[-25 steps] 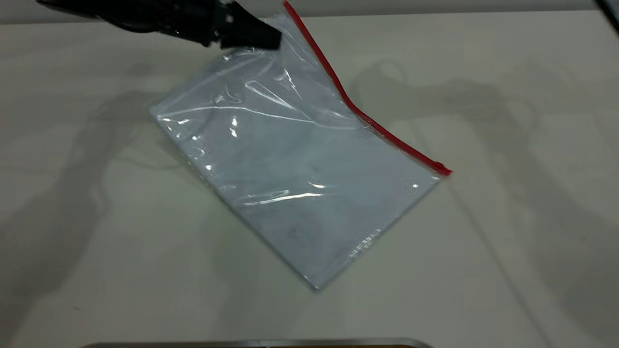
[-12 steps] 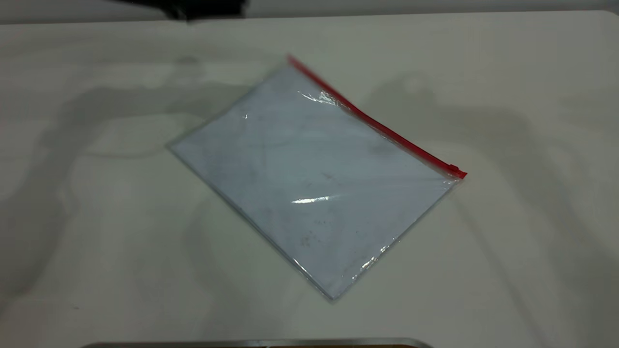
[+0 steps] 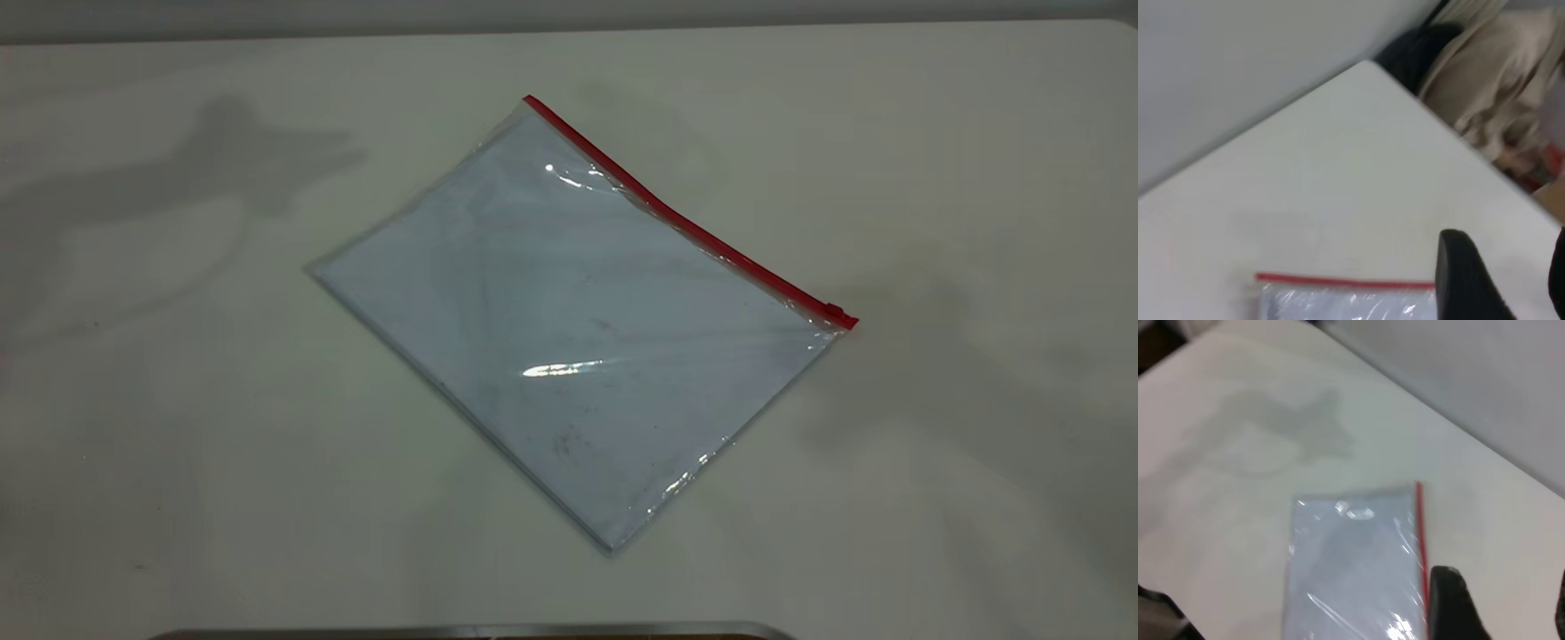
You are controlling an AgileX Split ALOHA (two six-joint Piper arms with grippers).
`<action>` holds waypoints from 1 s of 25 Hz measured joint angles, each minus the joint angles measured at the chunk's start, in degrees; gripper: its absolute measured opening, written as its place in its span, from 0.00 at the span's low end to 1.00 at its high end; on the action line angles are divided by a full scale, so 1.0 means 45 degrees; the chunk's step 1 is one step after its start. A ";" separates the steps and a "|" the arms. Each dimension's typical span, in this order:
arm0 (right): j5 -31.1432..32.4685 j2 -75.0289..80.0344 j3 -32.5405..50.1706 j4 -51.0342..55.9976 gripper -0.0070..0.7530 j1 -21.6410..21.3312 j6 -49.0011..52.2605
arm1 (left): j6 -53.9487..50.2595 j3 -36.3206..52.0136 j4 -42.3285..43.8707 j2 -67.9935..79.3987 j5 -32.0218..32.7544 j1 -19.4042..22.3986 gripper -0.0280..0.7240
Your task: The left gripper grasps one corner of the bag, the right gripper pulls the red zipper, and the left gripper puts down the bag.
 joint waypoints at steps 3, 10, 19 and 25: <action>0.0000 -0.1820 0.1636 -0.1191 0.55 0.0000 0.0860 | -0.1520 0.0000 0.1962 -0.1579 0.0000 0.0000 0.54; 0.0000 -0.5773 0.6635 -0.3159 0.55 0.0000 0.2937 | -0.6564 0.0295 0.6500 -0.4228 0.0000 0.0000 0.53; -0.0143 -0.9505 1.3954 -0.4155 0.55 0.0000 0.4739 | -0.8171 0.5482 0.9585 -0.7935 0.0009 -0.1101 0.53; -0.1483 -1.1044 1.6744 -0.4767 0.55 0.0000 0.5291 | -0.8873 1.0134 0.9688 -1.0395 0.0009 -0.1808 0.53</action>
